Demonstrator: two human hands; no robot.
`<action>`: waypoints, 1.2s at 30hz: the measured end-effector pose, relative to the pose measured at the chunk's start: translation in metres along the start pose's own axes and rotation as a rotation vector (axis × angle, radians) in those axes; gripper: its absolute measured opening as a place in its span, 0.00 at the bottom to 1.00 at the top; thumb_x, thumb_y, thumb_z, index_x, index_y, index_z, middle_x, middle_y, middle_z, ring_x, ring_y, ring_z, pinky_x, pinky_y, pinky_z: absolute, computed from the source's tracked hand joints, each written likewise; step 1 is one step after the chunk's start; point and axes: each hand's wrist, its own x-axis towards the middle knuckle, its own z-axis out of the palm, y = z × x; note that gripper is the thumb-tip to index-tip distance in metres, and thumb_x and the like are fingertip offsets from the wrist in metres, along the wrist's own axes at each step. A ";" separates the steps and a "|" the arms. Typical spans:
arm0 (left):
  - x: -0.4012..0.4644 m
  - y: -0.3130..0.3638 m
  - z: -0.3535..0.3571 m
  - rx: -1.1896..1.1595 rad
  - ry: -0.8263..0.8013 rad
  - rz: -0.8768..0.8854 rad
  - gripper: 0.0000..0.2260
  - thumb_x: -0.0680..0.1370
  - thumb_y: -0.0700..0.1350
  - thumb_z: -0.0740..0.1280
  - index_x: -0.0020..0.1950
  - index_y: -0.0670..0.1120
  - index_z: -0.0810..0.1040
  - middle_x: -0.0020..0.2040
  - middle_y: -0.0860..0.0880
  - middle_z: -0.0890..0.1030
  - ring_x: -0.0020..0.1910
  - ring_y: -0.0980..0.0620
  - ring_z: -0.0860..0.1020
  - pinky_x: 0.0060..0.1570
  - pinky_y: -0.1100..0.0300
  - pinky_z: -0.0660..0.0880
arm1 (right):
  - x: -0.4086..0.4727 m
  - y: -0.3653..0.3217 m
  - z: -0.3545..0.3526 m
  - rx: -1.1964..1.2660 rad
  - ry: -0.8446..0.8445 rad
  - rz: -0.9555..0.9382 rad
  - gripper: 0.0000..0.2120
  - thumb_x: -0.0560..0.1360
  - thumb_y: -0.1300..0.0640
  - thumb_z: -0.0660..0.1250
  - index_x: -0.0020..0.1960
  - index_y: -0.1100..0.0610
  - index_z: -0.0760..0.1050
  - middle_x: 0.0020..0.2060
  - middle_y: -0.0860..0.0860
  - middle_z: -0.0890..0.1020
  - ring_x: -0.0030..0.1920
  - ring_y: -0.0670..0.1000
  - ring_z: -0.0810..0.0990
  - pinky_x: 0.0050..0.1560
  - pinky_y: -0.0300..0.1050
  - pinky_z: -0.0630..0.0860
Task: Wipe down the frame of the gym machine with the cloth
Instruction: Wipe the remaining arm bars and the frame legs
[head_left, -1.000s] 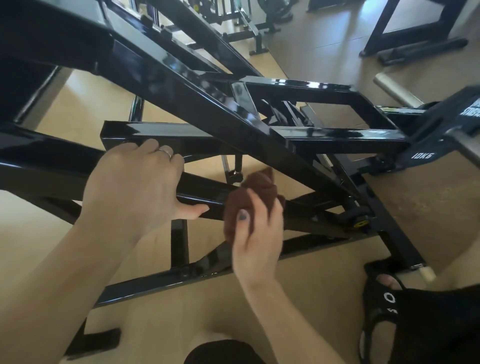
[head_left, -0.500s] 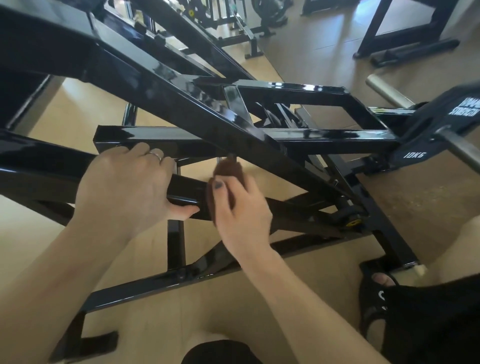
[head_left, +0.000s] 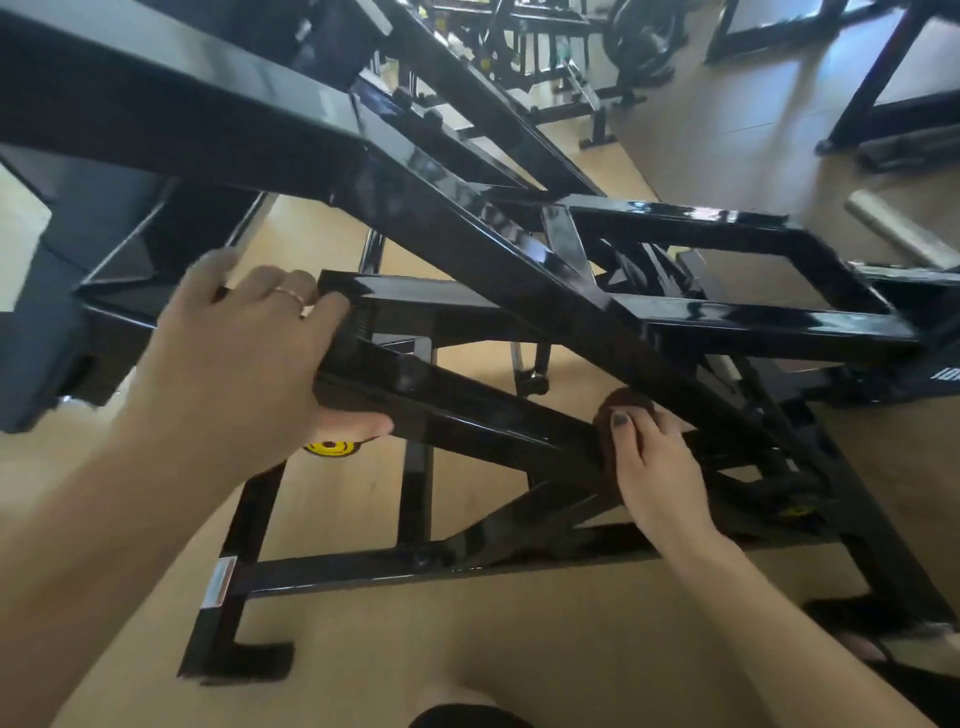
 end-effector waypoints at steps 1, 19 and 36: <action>-0.004 -0.011 0.002 0.028 -0.031 0.002 0.43 0.69 0.80 0.53 0.54 0.43 0.81 0.50 0.41 0.84 0.54 0.39 0.82 0.67 0.41 0.68 | -0.003 -0.018 0.002 -0.004 -0.016 -0.050 0.19 0.86 0.44 0.53 0.71 0.48 0.73 0.65 0.51 0.76 0.56 0.47 0.74 0.56 0.43 0.70; -0.004 -0.014 0.015 0.082 -0.025 0.012 0.38 0.66 0.80 0.55 0.47 0.45 0.73 0.41 0.48 0.77 0.43 0.44 0.77 0.53 0.51 0.74 | -0.054 -0.112 0.057 0.079 0.328 -0.638 0.15 0.85 0.48 0.55 0.69 0.50 0.70 0.58 0.56 0.81 0.54 0.54 0.80 0.53 0.52 0.82; -0.009 -0.046 0.001 -0.001 0.018 0.146 0.33 0.78 0.68 0.43 0.58 0.50 0.79 0.48 0.50 0.83 0.52 0.47 0.81 0.68 0.47 0.68 | -0.035 -0.152 0.051 -0.123 0.183 -1.031 0.24 0.84 0.44 0.58 0.76 0.54 0.65 0.69 0.64 0.72 0.67 0.59 0.73 0.65 0.52 0.77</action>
